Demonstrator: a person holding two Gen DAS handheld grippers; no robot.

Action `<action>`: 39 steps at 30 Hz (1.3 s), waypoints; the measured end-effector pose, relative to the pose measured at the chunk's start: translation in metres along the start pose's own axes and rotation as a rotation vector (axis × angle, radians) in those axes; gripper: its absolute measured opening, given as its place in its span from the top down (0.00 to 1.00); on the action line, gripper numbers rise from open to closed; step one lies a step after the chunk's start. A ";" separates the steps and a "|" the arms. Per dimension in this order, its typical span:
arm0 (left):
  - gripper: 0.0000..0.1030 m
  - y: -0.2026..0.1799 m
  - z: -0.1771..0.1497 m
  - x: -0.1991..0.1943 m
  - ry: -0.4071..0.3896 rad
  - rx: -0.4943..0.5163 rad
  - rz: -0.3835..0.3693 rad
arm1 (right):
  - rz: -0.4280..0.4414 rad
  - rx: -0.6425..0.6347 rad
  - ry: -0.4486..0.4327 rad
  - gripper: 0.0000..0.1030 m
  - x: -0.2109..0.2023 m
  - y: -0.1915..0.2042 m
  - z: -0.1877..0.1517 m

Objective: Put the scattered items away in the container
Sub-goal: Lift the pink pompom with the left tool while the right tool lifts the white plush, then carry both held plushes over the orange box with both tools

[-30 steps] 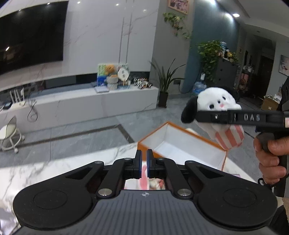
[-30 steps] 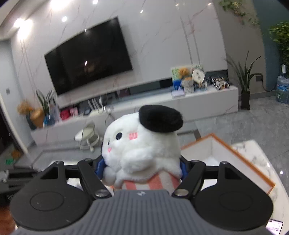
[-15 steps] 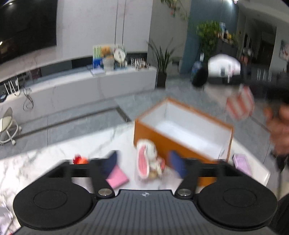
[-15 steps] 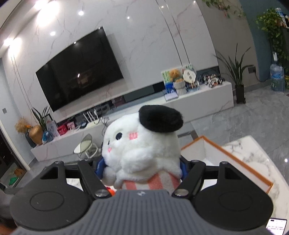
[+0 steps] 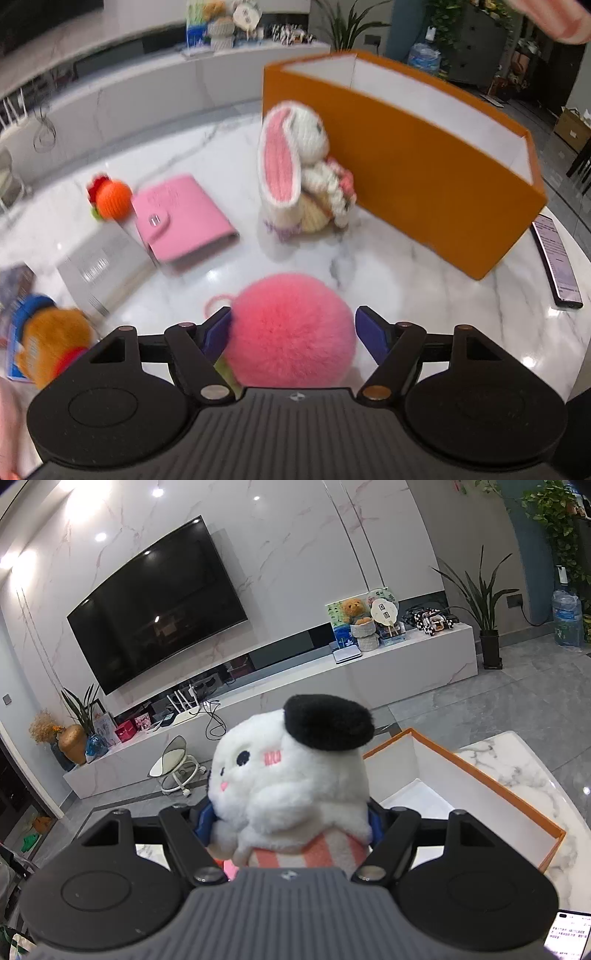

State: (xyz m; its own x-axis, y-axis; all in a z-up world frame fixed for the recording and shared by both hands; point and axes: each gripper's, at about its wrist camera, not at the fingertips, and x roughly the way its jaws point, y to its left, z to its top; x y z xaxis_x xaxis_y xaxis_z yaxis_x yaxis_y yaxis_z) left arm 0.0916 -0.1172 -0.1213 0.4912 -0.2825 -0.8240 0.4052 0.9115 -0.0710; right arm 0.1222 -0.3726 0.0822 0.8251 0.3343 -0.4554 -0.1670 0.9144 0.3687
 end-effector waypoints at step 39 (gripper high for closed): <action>0.52 -0.035 0.162 -0.127 -0.309 0.084 -0.053 | -0.048 0.113 -0.048 0.27 -0.014 -0.044 0.007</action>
State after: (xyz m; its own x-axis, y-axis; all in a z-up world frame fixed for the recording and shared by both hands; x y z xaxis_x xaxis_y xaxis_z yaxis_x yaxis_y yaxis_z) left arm 0.1403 -0.1615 0.0772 0.6731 -0.4183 -0.6098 0.4923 0.8688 -0.0525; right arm 0.1218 -0.4187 0.0776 0.8562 0.2769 -0.4362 -0.0673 0.8968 0.4372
